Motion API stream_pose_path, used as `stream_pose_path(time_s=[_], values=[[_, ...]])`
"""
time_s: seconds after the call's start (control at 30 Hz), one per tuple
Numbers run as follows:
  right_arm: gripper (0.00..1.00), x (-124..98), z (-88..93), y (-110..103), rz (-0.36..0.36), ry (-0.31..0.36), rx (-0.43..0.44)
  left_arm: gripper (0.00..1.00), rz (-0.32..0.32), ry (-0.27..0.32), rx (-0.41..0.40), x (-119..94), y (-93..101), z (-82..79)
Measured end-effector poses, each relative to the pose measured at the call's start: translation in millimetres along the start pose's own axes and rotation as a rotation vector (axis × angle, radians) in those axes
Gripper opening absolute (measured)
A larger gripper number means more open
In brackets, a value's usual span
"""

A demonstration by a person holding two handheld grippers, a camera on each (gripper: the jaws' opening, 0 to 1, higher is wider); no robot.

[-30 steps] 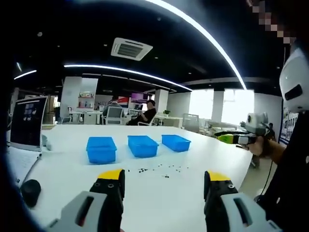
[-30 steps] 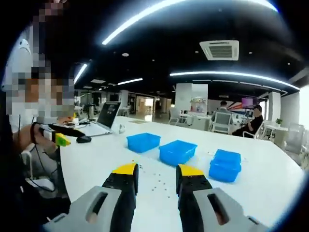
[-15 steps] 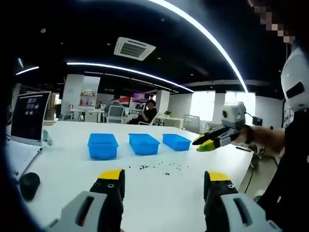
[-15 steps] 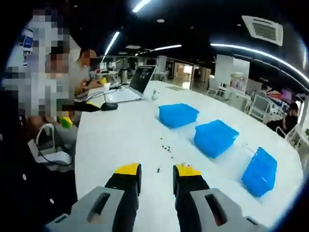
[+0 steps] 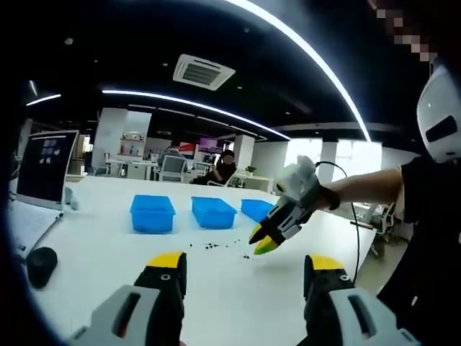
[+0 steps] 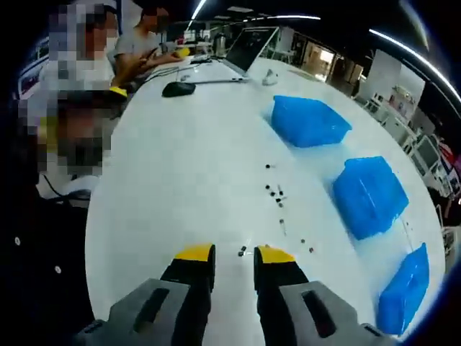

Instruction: Pick up the resistors one by one and place each resistor into its matching bin, sorting the parts by color and model until every resistor is separated into the correct bin for its type

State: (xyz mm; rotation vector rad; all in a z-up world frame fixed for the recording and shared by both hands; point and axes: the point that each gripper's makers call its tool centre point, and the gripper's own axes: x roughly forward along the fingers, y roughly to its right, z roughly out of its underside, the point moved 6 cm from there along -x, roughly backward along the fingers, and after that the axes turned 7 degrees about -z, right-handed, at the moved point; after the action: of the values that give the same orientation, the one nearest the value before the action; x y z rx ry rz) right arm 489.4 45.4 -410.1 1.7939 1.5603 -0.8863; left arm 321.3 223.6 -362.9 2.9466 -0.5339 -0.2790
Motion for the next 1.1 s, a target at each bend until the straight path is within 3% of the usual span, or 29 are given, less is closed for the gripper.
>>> stream_pose_path(time_s=[0.47,0.77,0.83,1.1], values=[[0.17,17,9.1,8,-0.021,-0.08,0.024,0.67,-0.012,-0.002,-0.017,-1,-4.4,3.8],[0.11,19,10.3,13,-0.019,-0.095,0.062,0.67,-0.016,0.0,-0.02,-1,-5.0,4.5],[0.05,19,10.9,14,-0.008,-0.103,0.053,0.67,-0.015,0.001,-0.018,-1,-4.3,4.3],[0.05,19,11.2,13,0.02,-0.12,-0.004,0.66,-0.022,0.008,-0.013,-2,-5.0,2.3]])
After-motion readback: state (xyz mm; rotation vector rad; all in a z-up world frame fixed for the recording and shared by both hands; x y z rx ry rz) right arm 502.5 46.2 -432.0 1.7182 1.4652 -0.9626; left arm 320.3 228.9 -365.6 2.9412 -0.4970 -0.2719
